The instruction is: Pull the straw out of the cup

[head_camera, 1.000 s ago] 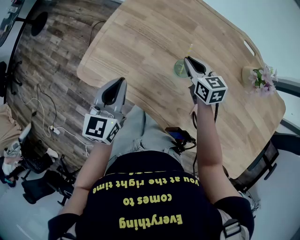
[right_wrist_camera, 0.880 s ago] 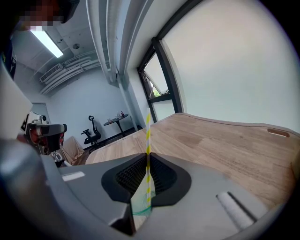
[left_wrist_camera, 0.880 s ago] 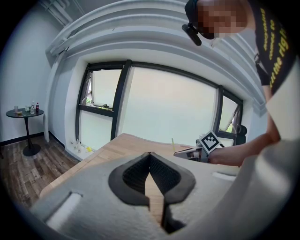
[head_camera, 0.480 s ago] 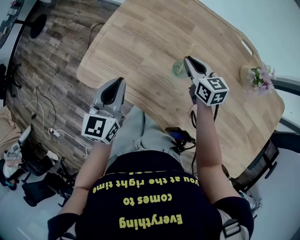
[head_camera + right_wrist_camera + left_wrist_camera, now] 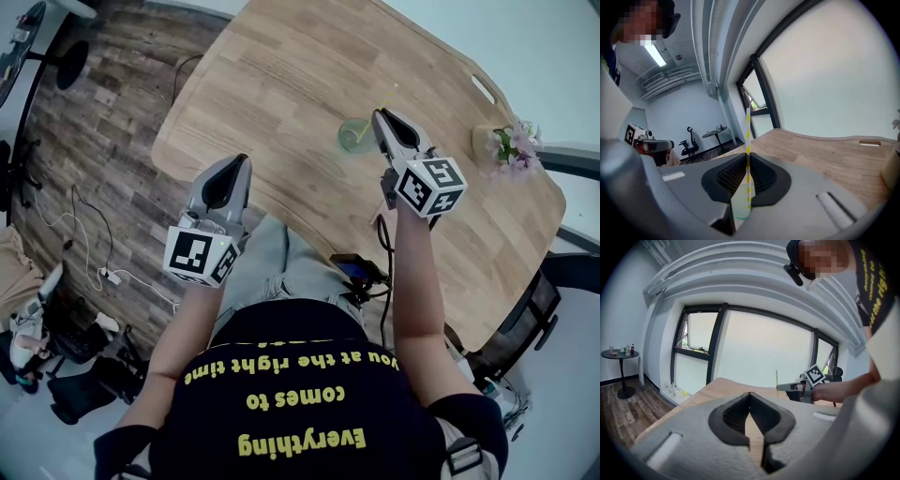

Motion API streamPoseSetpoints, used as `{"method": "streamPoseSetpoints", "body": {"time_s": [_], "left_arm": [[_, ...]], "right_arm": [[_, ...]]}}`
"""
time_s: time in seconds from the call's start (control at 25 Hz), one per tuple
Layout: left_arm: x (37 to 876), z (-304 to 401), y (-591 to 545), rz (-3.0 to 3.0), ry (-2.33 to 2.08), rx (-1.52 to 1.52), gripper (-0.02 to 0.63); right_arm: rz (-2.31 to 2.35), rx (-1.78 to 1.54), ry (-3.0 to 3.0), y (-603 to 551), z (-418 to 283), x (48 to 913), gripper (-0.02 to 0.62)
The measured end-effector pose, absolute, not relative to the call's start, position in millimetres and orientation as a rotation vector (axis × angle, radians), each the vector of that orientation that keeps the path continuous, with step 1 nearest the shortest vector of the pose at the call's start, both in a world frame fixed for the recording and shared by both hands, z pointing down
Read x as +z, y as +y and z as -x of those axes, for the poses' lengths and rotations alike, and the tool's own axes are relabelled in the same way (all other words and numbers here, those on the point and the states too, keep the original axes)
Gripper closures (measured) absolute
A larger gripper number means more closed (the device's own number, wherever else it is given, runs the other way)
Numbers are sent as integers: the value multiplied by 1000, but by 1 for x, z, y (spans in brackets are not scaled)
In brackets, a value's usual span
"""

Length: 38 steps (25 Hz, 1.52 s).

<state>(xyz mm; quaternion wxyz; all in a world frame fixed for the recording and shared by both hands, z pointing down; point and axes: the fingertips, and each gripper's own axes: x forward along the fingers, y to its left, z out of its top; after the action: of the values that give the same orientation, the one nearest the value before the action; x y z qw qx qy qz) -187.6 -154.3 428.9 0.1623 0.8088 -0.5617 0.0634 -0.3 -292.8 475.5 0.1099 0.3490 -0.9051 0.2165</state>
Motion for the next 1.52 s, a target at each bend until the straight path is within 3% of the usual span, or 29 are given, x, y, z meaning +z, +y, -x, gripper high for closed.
{"method": "streamPoseSetpoints", "body": {"time_s": [0.88,1.52], "left_arm": [[398,166,-149,-2427,-1546,127,606],[378,140,-155,-2553,-1416,82,606]], "right_arm": [[-1253,488,-2858,-261,-45,363,563],[-1518,455,-2768,-218,-110,342,563]]}}
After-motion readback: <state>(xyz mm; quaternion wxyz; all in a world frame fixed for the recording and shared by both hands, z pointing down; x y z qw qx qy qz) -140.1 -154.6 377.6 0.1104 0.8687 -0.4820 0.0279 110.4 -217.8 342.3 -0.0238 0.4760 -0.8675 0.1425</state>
